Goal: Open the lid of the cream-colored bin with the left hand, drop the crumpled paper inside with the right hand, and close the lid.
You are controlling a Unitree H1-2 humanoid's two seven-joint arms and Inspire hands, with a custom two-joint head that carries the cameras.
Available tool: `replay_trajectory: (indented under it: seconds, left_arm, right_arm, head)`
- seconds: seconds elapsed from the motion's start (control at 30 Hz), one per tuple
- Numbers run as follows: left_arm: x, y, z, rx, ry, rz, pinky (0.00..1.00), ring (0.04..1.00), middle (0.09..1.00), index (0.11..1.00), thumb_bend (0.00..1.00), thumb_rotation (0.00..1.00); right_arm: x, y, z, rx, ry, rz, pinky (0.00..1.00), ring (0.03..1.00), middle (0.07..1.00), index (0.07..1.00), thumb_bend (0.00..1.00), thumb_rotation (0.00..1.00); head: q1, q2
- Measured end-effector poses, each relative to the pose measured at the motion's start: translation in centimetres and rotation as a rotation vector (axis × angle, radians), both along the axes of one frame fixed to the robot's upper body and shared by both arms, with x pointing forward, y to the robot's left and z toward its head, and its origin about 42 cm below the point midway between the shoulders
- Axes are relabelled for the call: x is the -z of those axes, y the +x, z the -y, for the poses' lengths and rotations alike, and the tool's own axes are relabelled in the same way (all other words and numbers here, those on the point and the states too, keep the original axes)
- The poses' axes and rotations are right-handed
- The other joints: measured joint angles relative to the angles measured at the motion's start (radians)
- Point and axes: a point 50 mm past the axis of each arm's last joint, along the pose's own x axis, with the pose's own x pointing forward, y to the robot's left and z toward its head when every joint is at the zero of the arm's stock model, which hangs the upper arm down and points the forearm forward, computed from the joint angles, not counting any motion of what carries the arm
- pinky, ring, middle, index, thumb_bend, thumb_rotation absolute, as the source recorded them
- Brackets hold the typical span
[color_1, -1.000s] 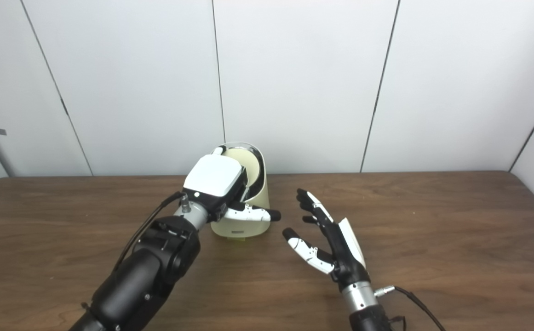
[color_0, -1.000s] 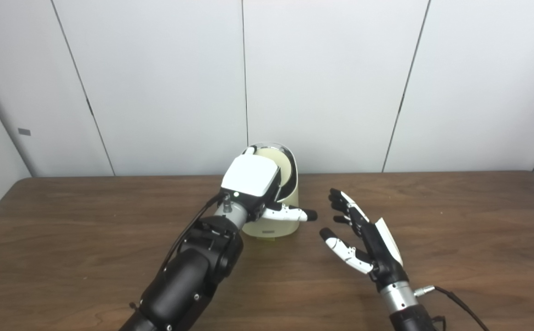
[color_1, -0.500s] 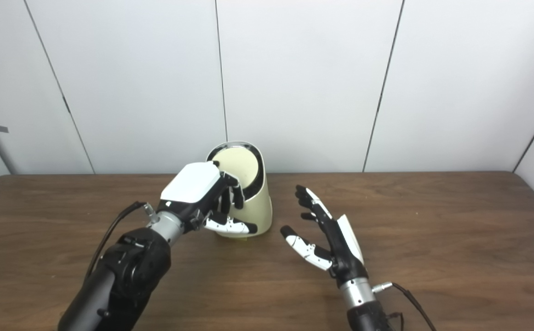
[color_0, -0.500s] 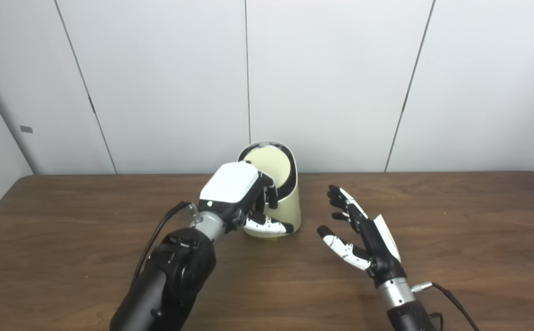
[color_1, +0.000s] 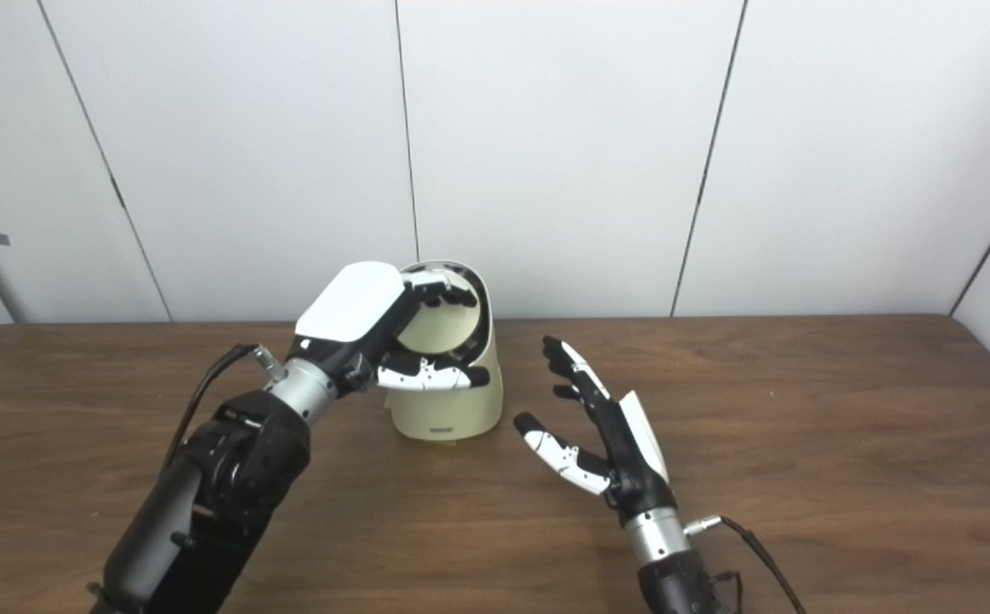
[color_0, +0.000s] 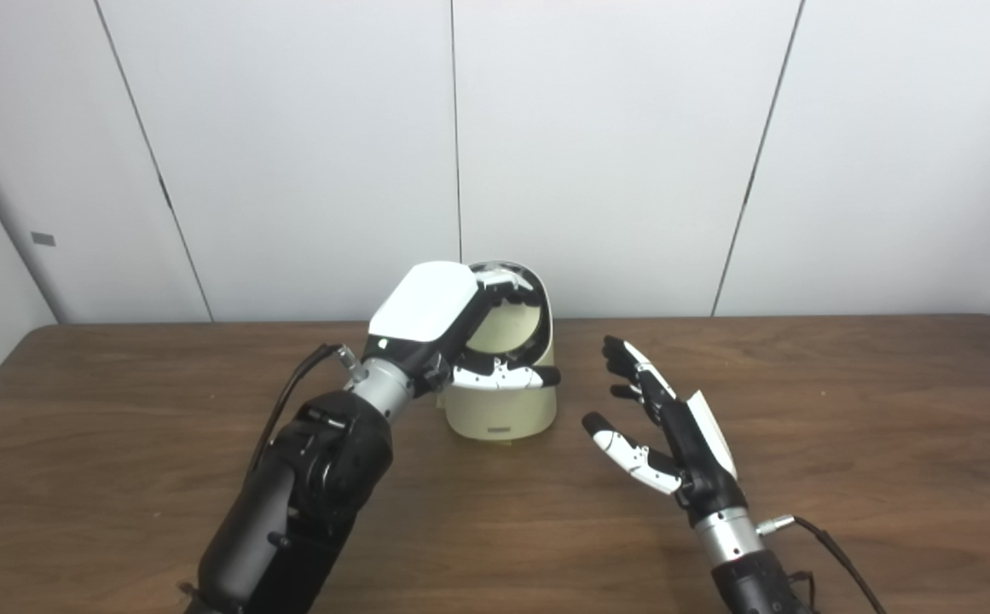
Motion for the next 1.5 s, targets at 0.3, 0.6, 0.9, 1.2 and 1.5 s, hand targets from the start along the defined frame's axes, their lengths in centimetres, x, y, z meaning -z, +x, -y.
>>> replay_trajectory:
  seconds: [0.3, 0.6, 0.9, 1.2, 1.5]
  left_arm:
    - [-2.4, -0.6, -0.3, -0.001, -0.283, 0.229, 0.33, 0.394, 0.434, 0.413, 0.63, 0.49]
    - [-6.8, -2.9, -4.0, 0.010, -0.599, 0.479, 0.57, 0.649, 0.652, 0.636, 0.42, 0.76]
    - [1.5, -5.8, -10.1, -0.037, -0.887, 0.284, 0.75, 0.802, 0.805, 0.812, 0.42, 0.96]
    - [11.4, -9.5, -12.4, -0.165, -0.981, -0.018, 0.74, 0.803, 0.814, 0.802, 0.26, 0.72]
    - [13.1, -9.7, -12.1, -0.145, -0.998, -0.079, 0.77, 0.823, 0.830, 0.822, 0.16, 0.67]
  right_arm:
    - [-0.1, 0.3, -0.3, -0.009, 0.005, 0.024, 0.78, 0.876, 0.901, 0.915, 0.24, 0.49]
    - [-0.2, 0.4, -0.2, -0.007, 0.008, 0.032, 0.76, 0.863, 0.891, 0.909, 0.25, 0.49]
    - [-0.1, 0.4, -0.1, -0.003, 0.010, 0.031, 0.78, 0.875, 0.897, 0.914, 0.25, 0.54]
    - [-0.1, 0.0, 0.5, 0.009, 0.007, 0.035, 0.78, 0.865, 0.875, 0.890, 0.26, 0.63]
    - [0.0, -0.5, 1.7, 0.043, 0.063, 0.022, 0.79, 0.862, 0.870, 0.866, 0.23, 0.81]
  head:
    - [0.002, -0.002]
    - [-0.003, 0.000]
    - [-0.002, 0.003]
    - [0.000, 0.009]
    - [0.023, 0.023]
